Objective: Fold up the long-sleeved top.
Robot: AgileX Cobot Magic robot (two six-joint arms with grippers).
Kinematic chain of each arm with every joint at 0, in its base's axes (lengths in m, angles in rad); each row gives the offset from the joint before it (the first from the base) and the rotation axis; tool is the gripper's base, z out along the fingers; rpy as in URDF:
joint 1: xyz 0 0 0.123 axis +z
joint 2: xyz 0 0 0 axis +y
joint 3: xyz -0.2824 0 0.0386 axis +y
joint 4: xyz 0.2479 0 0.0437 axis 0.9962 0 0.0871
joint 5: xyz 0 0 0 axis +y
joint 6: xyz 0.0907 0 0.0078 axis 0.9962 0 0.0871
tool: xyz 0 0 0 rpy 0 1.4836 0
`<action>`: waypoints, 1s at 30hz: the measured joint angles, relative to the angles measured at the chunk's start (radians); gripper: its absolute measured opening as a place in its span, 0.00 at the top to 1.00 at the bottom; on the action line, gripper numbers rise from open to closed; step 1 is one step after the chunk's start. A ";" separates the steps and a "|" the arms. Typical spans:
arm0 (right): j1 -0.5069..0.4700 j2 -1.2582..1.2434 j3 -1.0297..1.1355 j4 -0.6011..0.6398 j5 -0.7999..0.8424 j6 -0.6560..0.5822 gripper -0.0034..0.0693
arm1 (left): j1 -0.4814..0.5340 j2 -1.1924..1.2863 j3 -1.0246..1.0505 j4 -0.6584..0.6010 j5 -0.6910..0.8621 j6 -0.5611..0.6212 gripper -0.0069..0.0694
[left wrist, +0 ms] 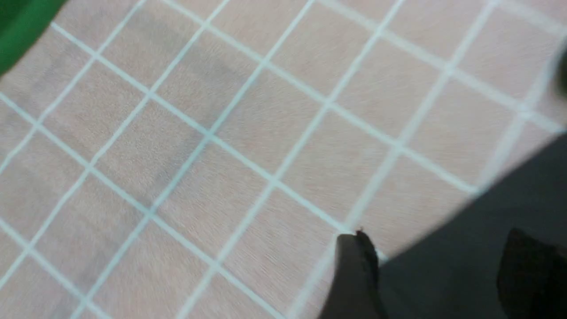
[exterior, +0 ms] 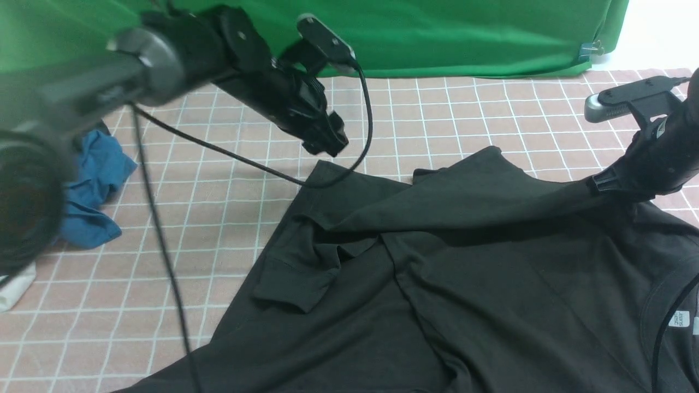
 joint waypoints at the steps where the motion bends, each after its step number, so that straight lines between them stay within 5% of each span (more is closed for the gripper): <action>1: 0.000 0.000 0.000 0.000 0.000 -0.001 0.84 | 0.000 0.030 -0.021 0.008 0.000 0.003 0.32; 12: 0.000 0.000 0.000 0.000 -0.007 -0.008 0.83 | -0.015 0.124 -0.063 0.058 -0.013 0.086 0.42; 16: 0.000 0.000 0.000 0.000 -0.007 -0.011 0.82 | -0.022 0.126 -0.069 0.082 0.010 0.086 0.57; 18: 0.000 0.000 0.000 0.000 -0.017 -0.014 0.82 | -0.027 0.121 -0.069 0.097 0.030 0.068 0.78; 21: 0.000 0.000 -0.002 0.000 -0.030 -0.019 0.82 | -0.026 0.105 -0.067 0.160 0.043 0.044 0.87; 30: 0.000 0.001 -0.081 0.000 -0.036 -0.027 0.82 | 0.096 0.012 -0.062 0.234 0.045 0.029 0.88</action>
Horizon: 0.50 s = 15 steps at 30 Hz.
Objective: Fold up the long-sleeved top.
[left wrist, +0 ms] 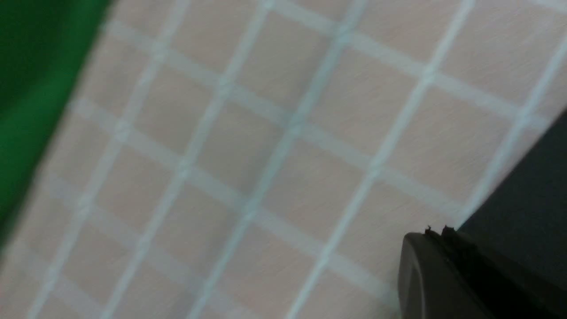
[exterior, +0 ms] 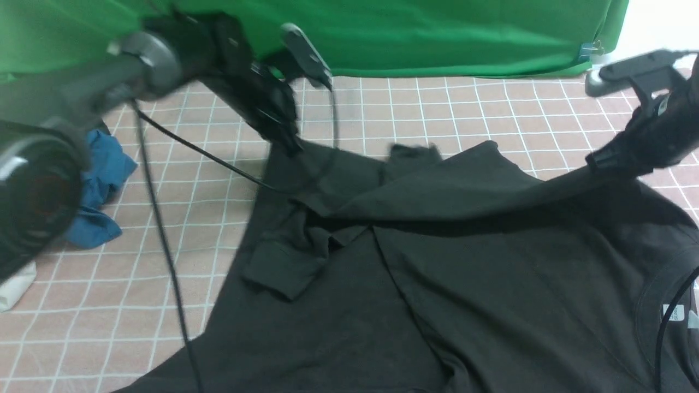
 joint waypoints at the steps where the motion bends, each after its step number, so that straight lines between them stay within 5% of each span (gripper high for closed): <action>1: 0.000 0.000 -0.002 0.000 0.000 0.000 0.82 | 0.006 -0.002 0.000 0.003 -0.001 0.000 0.88; 9: -0.002 0.000 -0.029 -0.002 -0.148 -0.061 0.82 | 0.083 -0.006 -0.004 0.085 -0.072 0.000 0.88; 15: -0.018 0.001 -0.029 0.005 -0.040 -0.075 0.81 | 0.099 -0.006 -0.004 0.152 -0.104 -0.001 0.88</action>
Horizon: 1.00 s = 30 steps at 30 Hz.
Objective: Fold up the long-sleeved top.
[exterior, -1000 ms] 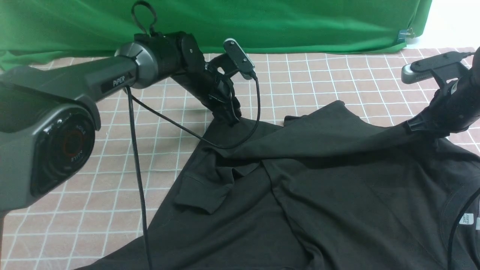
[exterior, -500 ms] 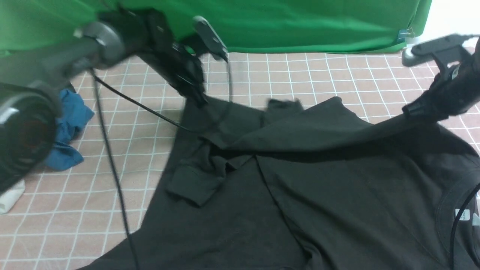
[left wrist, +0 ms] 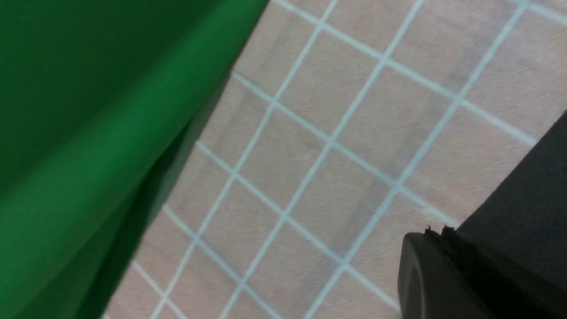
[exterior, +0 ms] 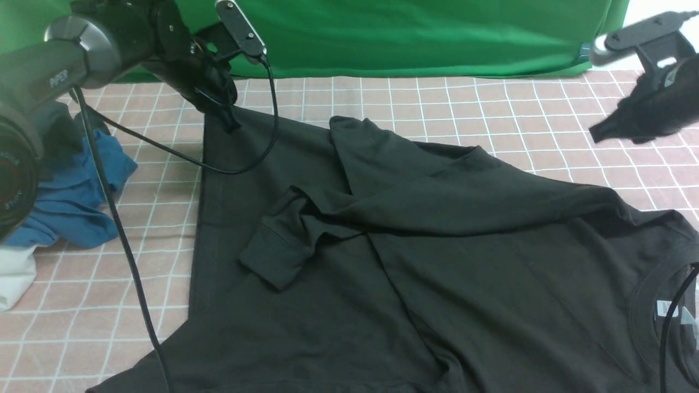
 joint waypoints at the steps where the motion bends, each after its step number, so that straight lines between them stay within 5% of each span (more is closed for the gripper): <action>1: 0.000 0.000 0.000 0.001 0.006 0.000 0.80 | 0.001 0.000 0.000 0.001 -0.004 0.000 0.88; 4: -0.001 0.000 0.000 0.034 0.081 -0.009 0.68 | 0.007 0.000 0.000 0.010 -0.032 -0.005 0.88; 9: -0.001 0.024 -0.002 0.078 0.118 -0.056 0.28 | 0.016 0.000 0.000 0.018 -0.063 -0.033 0.88; 11: -0.001 0.039 -0.002 0.152 0.119 -0.082 0.24 | 0.016 0.000 0.000 0.019 -0.064 -0.034 0.88; 16: 0.000 0.072 -0.002 0.262 0.151 -0.214 0.25 | 0.016 0.001 0.000 0.019 -0.064 -0.037 0.88; 24: -0.001 0.133 -0.002 0.137 0.081 -0.249 0.27 | 0.016 0.009 0.000 0.026 -0.061 -0.038 0.88; 30: -0.001 0.175 -0.002 0.129 -0.016 -0.272 0.54 | 0.016 0.009 0.000 0.046 -0.061 -0.038 0.88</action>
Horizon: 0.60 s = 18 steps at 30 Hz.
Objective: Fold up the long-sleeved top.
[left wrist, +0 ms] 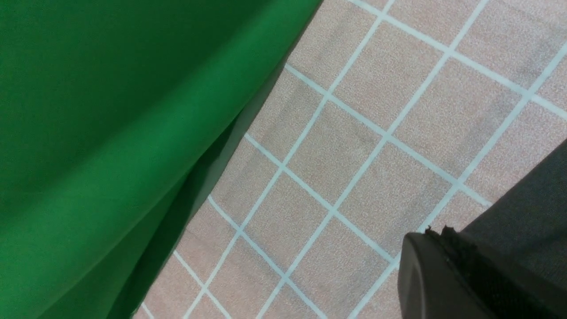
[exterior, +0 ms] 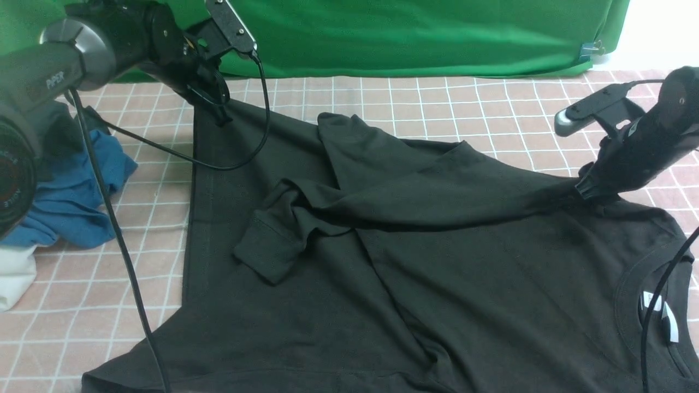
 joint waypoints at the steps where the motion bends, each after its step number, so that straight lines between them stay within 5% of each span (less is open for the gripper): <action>1: 0.000 0.003 0.000 0.000 -0.018 -0.002 0.62 | 0.001 0.000 0.000 0.008 0.000 -0.004 0.88; 2: 0.000 0.004 0.000 0.000 -0.045 0.001 0.75 | 0.003 0.000 0.000 0.021 0.000 -0.020 0.88; 4: 0.000 0.004 -0.005 0.000 -0.080 0.013 0.87 | 0.018 0.000 0.000 0.037 0.000 -0.053 0.88; 18: -0.070 0.005 -0.047 0.012 -0.288 0.019 0.89 | 0.083 0.000 0.000 0.029 -0.013 -0.090 0.88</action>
